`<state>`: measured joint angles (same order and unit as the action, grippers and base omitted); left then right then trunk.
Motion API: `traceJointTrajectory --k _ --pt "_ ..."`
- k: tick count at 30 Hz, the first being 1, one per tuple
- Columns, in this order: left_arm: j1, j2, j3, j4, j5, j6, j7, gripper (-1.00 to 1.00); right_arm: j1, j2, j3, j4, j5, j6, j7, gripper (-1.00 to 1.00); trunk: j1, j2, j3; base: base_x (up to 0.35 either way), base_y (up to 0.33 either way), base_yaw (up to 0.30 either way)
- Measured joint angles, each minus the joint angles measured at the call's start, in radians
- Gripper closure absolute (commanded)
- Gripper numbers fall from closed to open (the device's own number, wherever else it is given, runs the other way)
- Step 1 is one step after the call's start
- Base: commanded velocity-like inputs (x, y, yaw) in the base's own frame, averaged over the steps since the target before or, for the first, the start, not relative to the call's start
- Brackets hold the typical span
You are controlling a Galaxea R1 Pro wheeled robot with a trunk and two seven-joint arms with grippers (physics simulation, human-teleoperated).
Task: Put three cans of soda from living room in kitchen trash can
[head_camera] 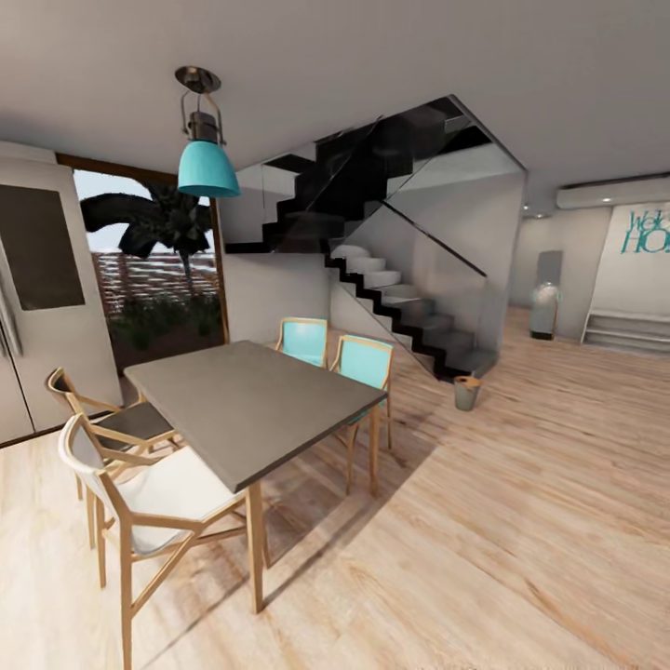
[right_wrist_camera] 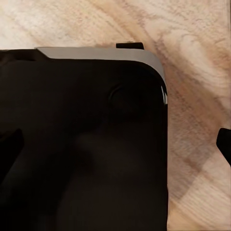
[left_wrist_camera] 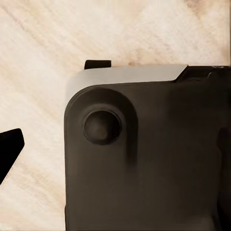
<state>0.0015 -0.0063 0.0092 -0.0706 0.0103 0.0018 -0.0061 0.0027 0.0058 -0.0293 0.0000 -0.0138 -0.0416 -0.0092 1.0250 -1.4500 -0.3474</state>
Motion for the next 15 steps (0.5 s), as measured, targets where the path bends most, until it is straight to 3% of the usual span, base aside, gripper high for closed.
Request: traceJointTrajectory --k 15 --pt "0.000 -0.001 0.000 -0.002 0.000 0.000 0.000 -1.00 0.000 0.000 -0.001 0.000 -0.001 0.000 0.000 -1.00 0.000 0.000 0.007 0.000 0.000 -0.269"
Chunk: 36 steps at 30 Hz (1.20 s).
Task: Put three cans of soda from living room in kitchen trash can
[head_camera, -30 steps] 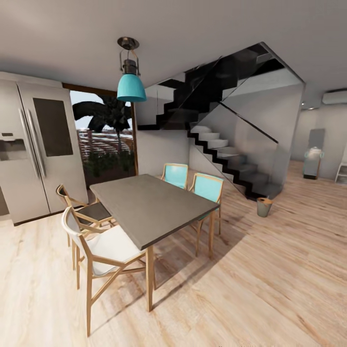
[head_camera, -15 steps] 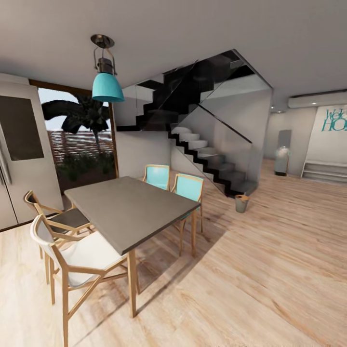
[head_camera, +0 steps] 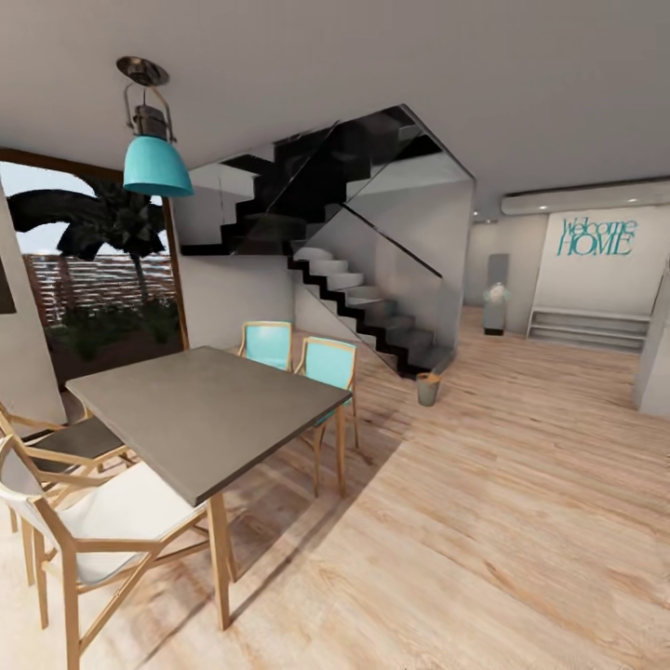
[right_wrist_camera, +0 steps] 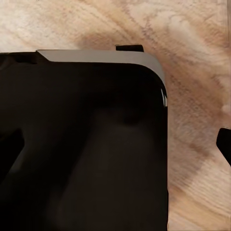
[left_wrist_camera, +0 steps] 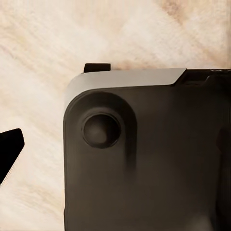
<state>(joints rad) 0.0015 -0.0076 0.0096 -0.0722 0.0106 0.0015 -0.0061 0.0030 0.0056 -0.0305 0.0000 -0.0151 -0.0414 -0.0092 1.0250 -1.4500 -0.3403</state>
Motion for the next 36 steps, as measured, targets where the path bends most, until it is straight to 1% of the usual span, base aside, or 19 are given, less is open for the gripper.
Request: traceJointTrajectory --k 6,8,28,36 --pt "0.000 -0.018 -0.003 -0.005 -0.001 0.000 0.001 -1.00 0.000 0.000 0.000 0.000 0.000 0.000 0.000 -1.00 0.000 0.000 0.003 0.000 0.000 -0.269" --pt "0.000 -0.020 -0.003 -0.005 0.000 0.000 0.000 -1.00 0.000 -0.001 0.000 0.000 0.000 0.000 0.000 -1.00 0.000 0.000 0.004 0.000 0.000 -0.269" --pt "0.000 -0.021 -0.002 -0.005 0.000 -0.001 0.000 -1.00 0.000 -0.001 0.001 0.000 -0.002 0.000 0.000 -1.00 0.000 0.000 0.014 0.000 0.000 -0.270" --pt "0.000 -0.020 -0.001 -0.004 0.000 -0.001 0.000 -1.00 0.000 -0.001 0.003 0.000 0.003 0.001 0.000 -1.00 0.000 0.000 0.017 0.000 0.000 -0.090"
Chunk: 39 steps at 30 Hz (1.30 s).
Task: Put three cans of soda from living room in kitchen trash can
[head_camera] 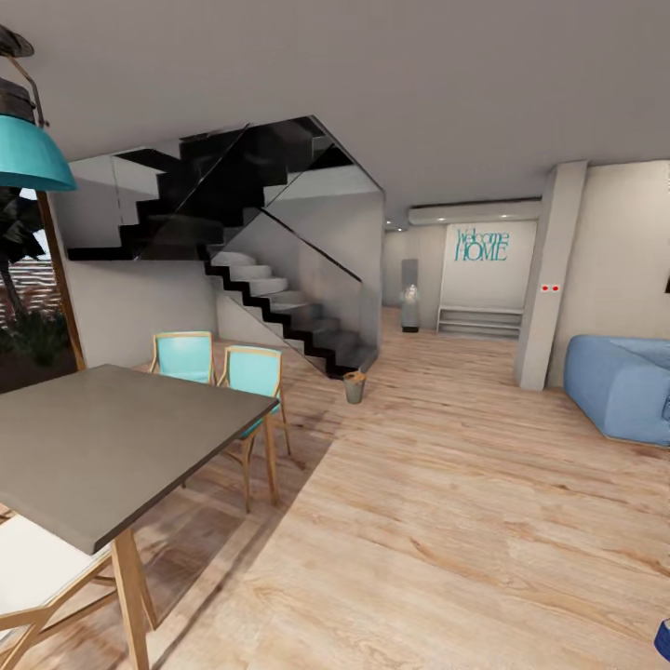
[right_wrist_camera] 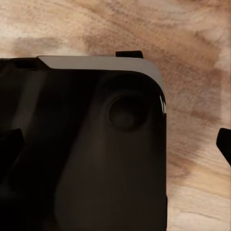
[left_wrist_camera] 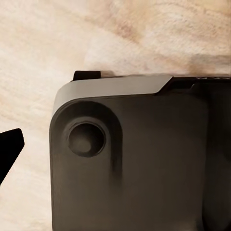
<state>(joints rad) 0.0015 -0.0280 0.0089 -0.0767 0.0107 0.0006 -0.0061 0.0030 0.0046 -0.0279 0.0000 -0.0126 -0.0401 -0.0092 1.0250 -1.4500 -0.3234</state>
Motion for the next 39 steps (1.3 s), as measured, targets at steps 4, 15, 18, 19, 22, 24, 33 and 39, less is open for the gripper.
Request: traceJointTrajectory --k 4,15,18,19,22,24,33,39 --pt "0.000 0.000 0.001 0.000 0.000 0.000 0.000 -1.00 0.000 0.000 0.005 0.000 0.008 0.000 0.000 -1.00 0.000 0.000 0.000 0.000 0.000 -0.010" --pt "0.000 -0.001 0.000 0.000 0.000 0.000 0.000 -1.00 0.000 0.002 0.008 0.000 0.013 0.003 0.000 -1.00 0.000 0.000 0.000 0.000 0.000 -0.001" --pt "0.000 -0.001 0.000 0.000 0.000 0.000 0.000 -1.00 0.000 0.001 0.007 0.000 0.009 0.008 0.000 -1.00 0.000 0.000 0.000 0.000 0.000 -0.041" --pt "0.000 -0.001 0.000 0.000 0.000 0.000 0.000 -1.00 0.000 0.001 0.007 0.000 0.009 0.009 0.000 -1.00 0.000 0.000 0.000 0.000 0.000 -0.148" --pt "0.000 -0.001 0.000 0.000 0.000 0.000 0.000 -1.00 0.000 0.001 0.006 0.000 0.010 0.005 0.000 -1.00 0.000 0.000 0.000 0.000 0.000 -0.216" --pt "0.000 -0.001 0.000 0.000 -0.001 0.000 0.000 -1.00 0.000 0.001 0.006 0.000 0.010 0.004 0.000 -1.00 0.000 0.000 0.000 0.003 0.000 -0.246" --pt "0.000 -0.001 -0.004 -0.001 -0.002 0.001 0.003 -1.00 0.000 0.001 0.000 0.000 -0.002 0.000 -0.001 -1.00 0.000 0.000 0.002 0.210 0.000 -0.268" --pt "0.000 0.000 -0.004 -0.002 0.000 0.002 0.004 -1.00 0.000 0.001 0.000 0.000 -0.004 0.000 -0.002 -1.00 0.000 0.000 0.002 0.330 0.000 -0.266"
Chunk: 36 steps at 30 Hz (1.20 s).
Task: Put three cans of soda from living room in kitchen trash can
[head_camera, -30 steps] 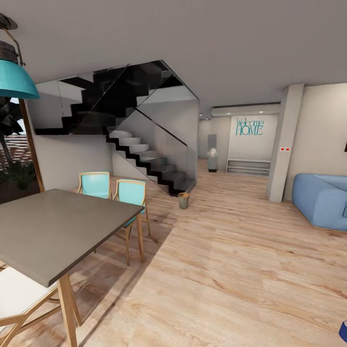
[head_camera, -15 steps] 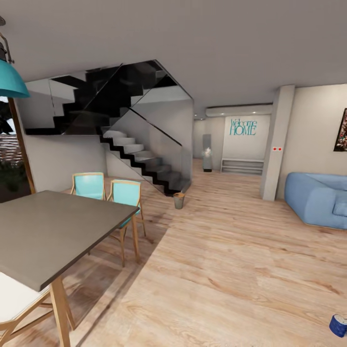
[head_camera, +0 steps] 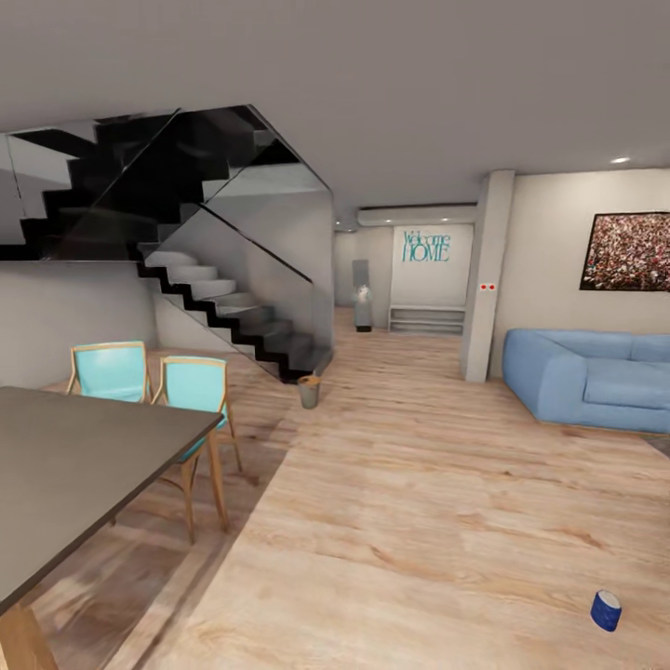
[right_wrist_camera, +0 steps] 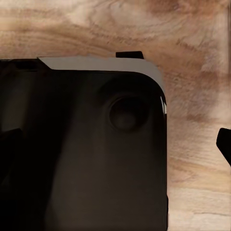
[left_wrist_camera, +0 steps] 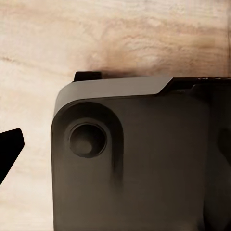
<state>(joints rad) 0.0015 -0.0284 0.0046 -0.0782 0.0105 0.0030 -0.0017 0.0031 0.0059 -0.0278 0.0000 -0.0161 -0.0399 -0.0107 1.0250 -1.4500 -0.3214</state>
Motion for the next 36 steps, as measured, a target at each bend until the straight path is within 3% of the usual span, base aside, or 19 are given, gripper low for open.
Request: traceJointTrajectory --k 28,36 --pt "-0.001 -0.002 0.002 -0.004 0.029 0.014 0.003 -1.00 0.000 0.000 0.000 0.000 -0.001 -0.001 0.000 -1.00 0.000 0.000 0.000 0.336 0.079 -0.026" --pt "-0.001 -0.033 0.002 -0.005 0.029 0.014 0.003 -1.00 0.000 0.000 0.000 0.000 0.001 -0.001 0.000 -1.00 0.000 0.000 0.000 0.336 0.031 0.000"
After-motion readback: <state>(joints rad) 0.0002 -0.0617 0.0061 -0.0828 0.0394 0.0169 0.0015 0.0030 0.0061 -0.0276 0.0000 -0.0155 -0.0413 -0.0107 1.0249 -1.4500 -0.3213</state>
